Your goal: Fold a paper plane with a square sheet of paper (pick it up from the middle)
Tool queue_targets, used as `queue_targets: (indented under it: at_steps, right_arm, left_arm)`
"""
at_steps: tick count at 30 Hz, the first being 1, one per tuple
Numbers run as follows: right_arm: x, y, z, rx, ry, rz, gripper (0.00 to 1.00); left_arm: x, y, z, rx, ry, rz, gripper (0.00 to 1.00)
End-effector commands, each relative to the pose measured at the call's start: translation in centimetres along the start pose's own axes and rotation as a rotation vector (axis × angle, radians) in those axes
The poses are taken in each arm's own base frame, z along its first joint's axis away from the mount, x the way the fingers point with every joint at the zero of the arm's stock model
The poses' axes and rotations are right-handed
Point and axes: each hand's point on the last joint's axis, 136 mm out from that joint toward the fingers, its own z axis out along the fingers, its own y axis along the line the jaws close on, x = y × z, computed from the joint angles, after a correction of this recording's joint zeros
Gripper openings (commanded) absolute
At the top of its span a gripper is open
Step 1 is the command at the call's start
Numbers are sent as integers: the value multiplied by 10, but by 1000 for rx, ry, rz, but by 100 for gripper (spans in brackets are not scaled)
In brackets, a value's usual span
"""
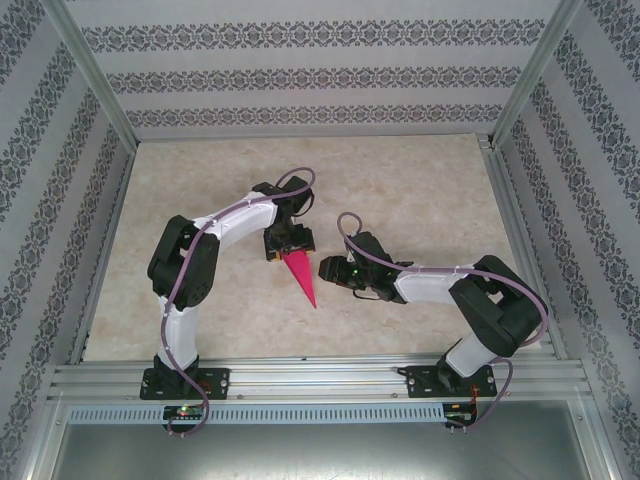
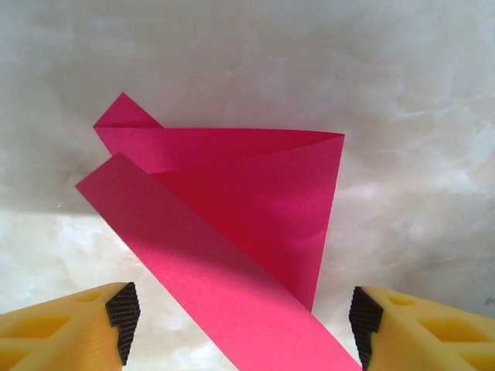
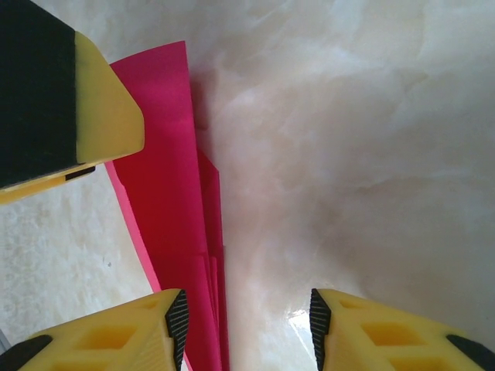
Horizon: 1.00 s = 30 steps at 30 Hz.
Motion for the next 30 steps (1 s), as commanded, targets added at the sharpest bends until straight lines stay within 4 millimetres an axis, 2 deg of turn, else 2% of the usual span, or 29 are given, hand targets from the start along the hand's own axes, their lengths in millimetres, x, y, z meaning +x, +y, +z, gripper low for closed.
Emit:
queue_targets:
  at_steps: [1, 10, 19, 21, 30]
  right_arm:
    - [-2, 15, 3, -45, -2, -15, 49]
    - [0, 29, 12, -88, 49, -41, 51]
    - [11, 44, 24, -126, 135, -83, 53]
    - [14, 47, 28, -131, 155, -97, 53]
    - [17, 38, 37, -51, 160, -118, 54]
  left_arm:
    - [9, 10, -1, -50, 17, 2, 73]
    - [16, 22, -18, -23, -38, 12, 53]
    - [21, 38, -17, -27, -40, -5, 33]
    - [21, 38, -16, -27, -40, -1, 32]
    - [24, 40, -13, -28, -24, -1, 30]
